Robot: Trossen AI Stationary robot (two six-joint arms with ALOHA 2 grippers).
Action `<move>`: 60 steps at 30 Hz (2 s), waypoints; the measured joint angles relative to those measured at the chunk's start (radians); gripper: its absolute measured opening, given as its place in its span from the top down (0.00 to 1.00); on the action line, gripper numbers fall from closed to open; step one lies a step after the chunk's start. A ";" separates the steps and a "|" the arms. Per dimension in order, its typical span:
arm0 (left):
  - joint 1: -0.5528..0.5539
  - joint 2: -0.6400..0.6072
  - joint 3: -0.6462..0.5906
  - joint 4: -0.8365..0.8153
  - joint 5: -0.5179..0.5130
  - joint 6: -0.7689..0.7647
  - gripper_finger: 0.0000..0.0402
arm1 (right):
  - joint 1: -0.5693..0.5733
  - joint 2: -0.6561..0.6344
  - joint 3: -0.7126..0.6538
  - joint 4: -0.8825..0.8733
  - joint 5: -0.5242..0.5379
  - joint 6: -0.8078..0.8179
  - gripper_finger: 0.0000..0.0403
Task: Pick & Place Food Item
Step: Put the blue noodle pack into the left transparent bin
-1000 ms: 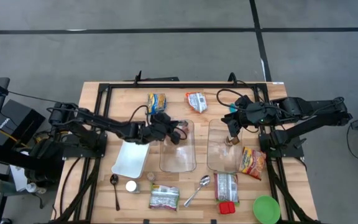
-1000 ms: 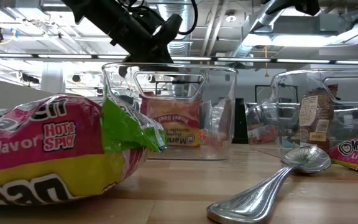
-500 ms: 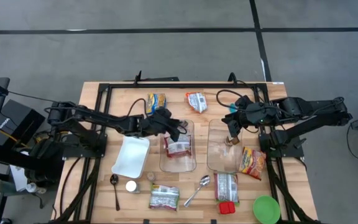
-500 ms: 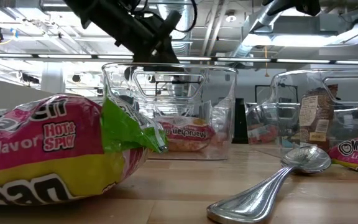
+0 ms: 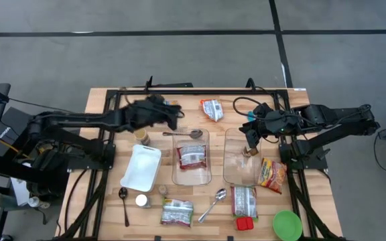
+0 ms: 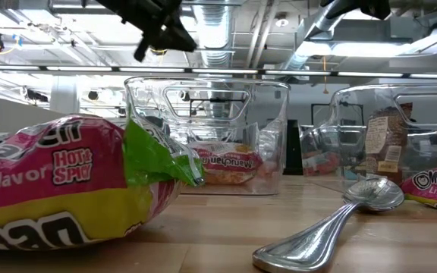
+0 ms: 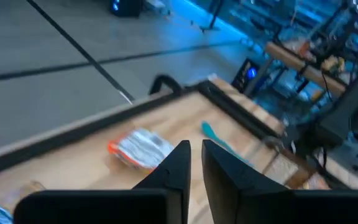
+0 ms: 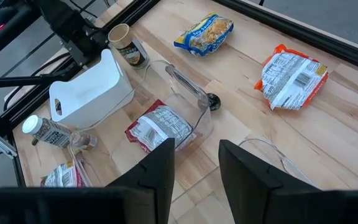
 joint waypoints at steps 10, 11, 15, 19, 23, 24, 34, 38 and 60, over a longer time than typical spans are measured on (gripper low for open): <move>0.096 -0.178 0.000 -0.391 -0.001 -0.108 0.99 | -0.001 0.000 0.000 0.001 0.000 0.002 0.71; 0.101 -0.183 0.000 -0.433 0.000 -0.121 1.00 | -0.001 0.000 0.000 0.001 0.000 0.002 0.71; 0.125 -0.190 0.000 -0.576 0.001 -0.161 1.00 | -0.001 0.000 0.000 0.001 0.000 0.002 0.71; 0.157 -0.175 0.000 -0.653 0.001 -0.161 0.99 | -0.001 0.000 0.000 0.001 0.000 0.002 0.71; 0.213 -0.143 -0.001 -0.668 0.046 -0.104 1.00 | 0.000 0.000 0.000 0.001 0.001 0.002 0.71; 0.232 -0.131 -0.001 -0.669 0.072 -0.083 1.00 | 0.000 0.000 0.000 0.001 0.001 0.003 0.71; 0.466 0.030 -0.001 -0.659 0.360 0.049 1.00 | 0.000 0.000 0.000 0.003 0.003 0.041 0.71; 0.526 0.094 -0.001 -0.625 0.420 0.095 1.00 | 0.000 0.000 0.000 0.002 0.004 0.066 0.71; 0.639 0.243 -0.073 -0.545 0.656 0.105 0.83 | 0.000 0.000 0.000 0.001 0.003 0.089 0.71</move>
